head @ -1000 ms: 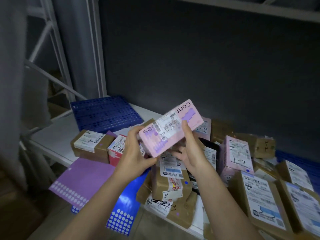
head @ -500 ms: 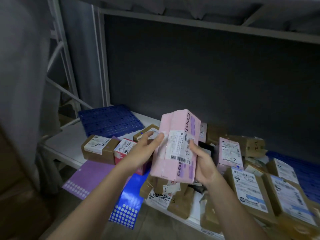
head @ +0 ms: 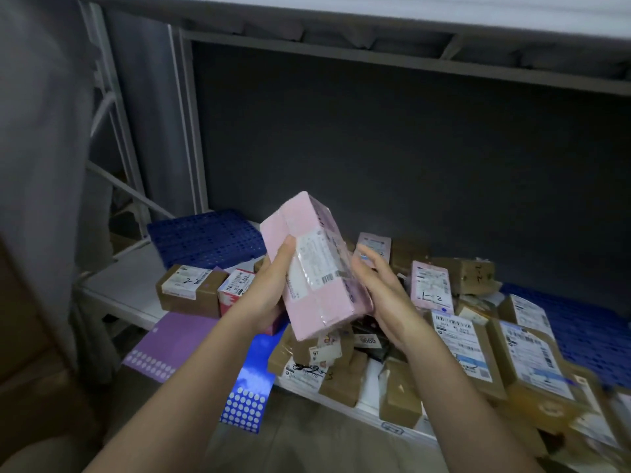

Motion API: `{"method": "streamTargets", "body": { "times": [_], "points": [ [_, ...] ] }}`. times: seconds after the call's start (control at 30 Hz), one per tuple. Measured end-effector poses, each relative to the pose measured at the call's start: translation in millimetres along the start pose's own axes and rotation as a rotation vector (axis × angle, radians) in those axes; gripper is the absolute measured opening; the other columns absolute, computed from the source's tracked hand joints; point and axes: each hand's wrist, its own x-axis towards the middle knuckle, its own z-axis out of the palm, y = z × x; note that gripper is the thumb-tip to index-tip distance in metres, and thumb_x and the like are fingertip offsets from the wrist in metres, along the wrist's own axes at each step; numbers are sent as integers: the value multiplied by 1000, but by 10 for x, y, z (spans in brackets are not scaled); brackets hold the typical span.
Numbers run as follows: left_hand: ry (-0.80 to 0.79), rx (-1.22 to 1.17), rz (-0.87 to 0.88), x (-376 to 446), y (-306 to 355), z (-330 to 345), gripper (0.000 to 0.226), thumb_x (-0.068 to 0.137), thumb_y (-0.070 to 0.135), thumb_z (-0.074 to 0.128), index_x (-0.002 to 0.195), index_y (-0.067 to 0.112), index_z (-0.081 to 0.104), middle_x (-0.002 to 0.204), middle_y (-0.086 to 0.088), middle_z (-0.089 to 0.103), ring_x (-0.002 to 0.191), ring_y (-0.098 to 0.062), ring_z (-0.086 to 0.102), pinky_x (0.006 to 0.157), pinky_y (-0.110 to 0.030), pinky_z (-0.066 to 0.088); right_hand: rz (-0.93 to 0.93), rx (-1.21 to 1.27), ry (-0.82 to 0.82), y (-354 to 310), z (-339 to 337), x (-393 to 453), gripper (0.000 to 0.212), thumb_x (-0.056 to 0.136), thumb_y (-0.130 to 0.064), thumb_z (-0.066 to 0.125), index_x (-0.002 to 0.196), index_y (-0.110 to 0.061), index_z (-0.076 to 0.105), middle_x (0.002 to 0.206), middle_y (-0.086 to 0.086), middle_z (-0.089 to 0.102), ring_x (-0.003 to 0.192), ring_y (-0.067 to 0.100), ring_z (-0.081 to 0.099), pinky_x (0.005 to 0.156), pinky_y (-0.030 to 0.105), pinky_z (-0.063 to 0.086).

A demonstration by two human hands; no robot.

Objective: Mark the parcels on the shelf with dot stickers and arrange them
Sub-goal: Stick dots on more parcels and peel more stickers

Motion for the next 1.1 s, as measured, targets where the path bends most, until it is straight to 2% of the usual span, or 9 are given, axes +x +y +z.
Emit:
{"method": "streamTargets", "body": {
  "times": [0.1, 0.17, 0.27, 0.37, 0.47, 0.7, 0.8, 0.9, 1.1],
  "points": [
    [13, -63, 8, -10, -35, -37, 54, 94, 59, 30, 134, 26, 48, 121, -3, 66, 106, -19, 66, 76, -31, 58, -83, -115, -36, 29, 69, -166, 102, 62, -54, 73, 145, -46, 13, 132, -18, 43, 109, -2, 51, 76, 14, 50],
    [19, -90, 20, -21, -58, -44, 54, 96, 56, 27, 135, 24, 48, 121, -4, 66, 108, -20, 65, 79, -32, 58, -131, -200, -20, 96, 148, -212, 116, 55, -54, 81, 141, -53, 4, 140, -17, 35, 119, 2, 48, 85, 27, 55],
    [42, -93, 45, -28, -92, -105, 51, 97, 55, 27, 133, 26, 48, 125, -3, 64, 112, -20, 63, 82, -35, 57, -232, -229, 26, 181, 196, -196, 114, 55, -45, 87, 133, -65, 6, 140, -16, 36, 120, 5, 52, 88, 46, 55],
    [149, -82, 79, -25, -76, -250, 58, 89, 60, 41, 136, 27, 44, 129, -4, 59, 113, -21, 61, 81, -38, 56, -325, -317, 73, 202, 178, -169, 113, 60, -30, 86, 133, -66, 7, 136, -16, 37, 119, 1, 49, 89, 36, 54],
    [214, -48, 106, -34, -57, -382, 75, 77, 67, 49, 140, 29, 37, 131, -1, 55, 113, -19, 60, 82, -38, 55, -339, -380, 58, 239, 160, -163, 111, 63, -26, 87, 130, -69, 8, 131, -30, 35, 120, -7, 44, 91, 28, 49],
    [247, -16, 53, 114, -177, -345, 54, 89, 53, 52, 132, 22, 42, 125, 0, 60, 113, -18, 59, 82, -36, 53, -367, -434, 155, 394, 133, -79, 99, 67, -34, 84, 138, -56, 18, 138, -24, 32, 126, -8, 36, 93, 21, 43],
    [258, -9, -15, 259, -275, -314, 51, 91, 57, 45, 133, 27, 42, 129, 5, 52, 115, -17, 55, 94, -38, 48, -309, -436, 381, 496, -6, 24, 90, 67, -38, 80, 137, -46, 25, 138, -13, 32, 126, 6, 39, 92, 33, 50],
    [283, 83, -78, 417, -375, -234, 51, 96, 53, 39, 138, 23, 39, 128, 5, 48, 118, -16, 49, 103, -38, 40, -183, -553, 647, 525, -234, 200, 79, 75, -33, 78, 138, -31, 30, 138, -1, 28, 125, 18, 35, 83, 25, 40],
    [345, 376, -110, 723, -572, -147, 23, 99, 33, 45, 116, 18, 51, 115, -2, 56, 94, -15, 54, 84, -32, 42, -25, -663, 785, 626, -604, 507, 73, 76, -34, 77, 134, -21, 36, 139, 9, 25, 128, 30, 31, 87, 31, 34]
  ]
}}
